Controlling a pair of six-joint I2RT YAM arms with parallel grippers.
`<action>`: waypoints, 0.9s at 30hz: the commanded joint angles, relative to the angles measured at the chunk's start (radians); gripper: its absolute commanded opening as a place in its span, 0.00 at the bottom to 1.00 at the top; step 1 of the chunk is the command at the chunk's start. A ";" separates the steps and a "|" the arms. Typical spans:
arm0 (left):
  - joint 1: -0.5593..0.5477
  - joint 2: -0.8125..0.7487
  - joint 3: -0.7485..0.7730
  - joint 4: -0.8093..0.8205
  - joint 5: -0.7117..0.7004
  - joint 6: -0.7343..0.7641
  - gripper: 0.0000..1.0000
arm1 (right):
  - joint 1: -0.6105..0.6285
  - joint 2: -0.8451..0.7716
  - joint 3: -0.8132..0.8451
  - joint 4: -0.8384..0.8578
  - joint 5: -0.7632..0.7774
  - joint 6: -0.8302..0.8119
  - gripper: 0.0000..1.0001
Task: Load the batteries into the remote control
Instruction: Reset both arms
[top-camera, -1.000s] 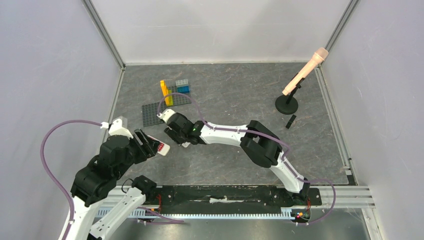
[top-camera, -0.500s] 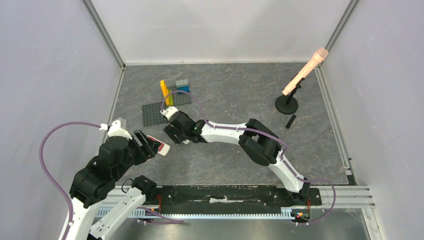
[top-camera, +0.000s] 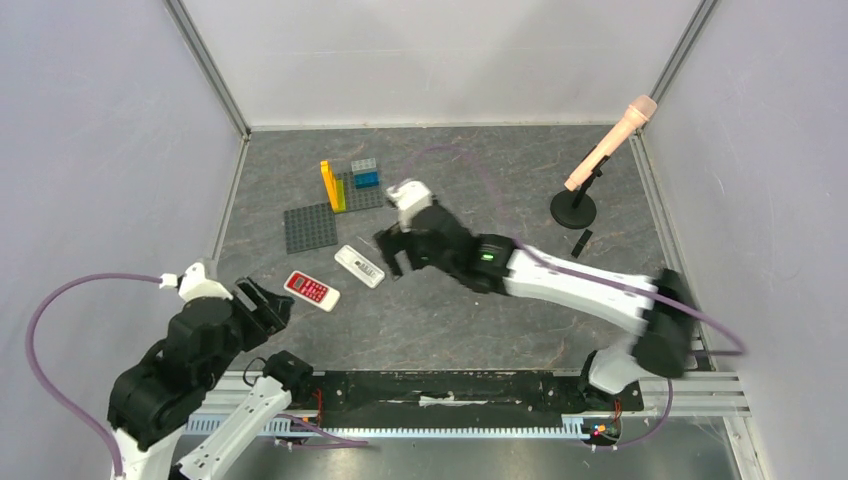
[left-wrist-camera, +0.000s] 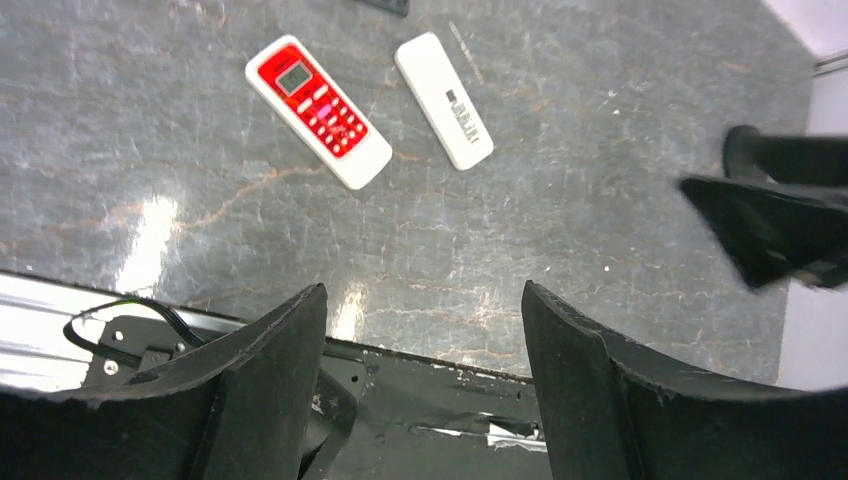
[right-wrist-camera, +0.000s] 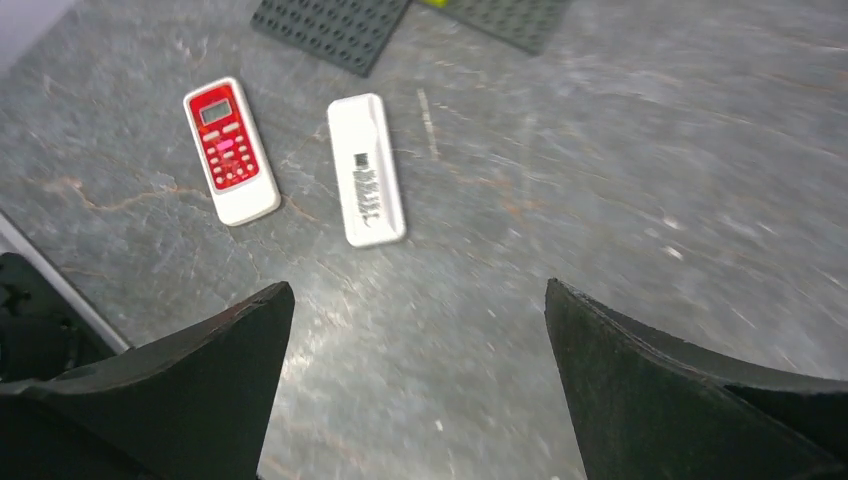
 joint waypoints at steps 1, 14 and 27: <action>-0.001 -0.110 0.038 0.007 -0.049 0.144 0.78 | -0.004 -0.336 -0.198 -0.122 0.179 0.083 0.98; -0.003 -0.186 0.076 0.062 -0.003 0.235 0.78 | -0.004 -1.175 -0.287 -0.253 0.372 0.081 0.98; -0.002 -0.188 0.068 0.111 0.014 0.279 0.79 | -0.004 -1.246 -0.217 -0.373 0.477 0.105 0.98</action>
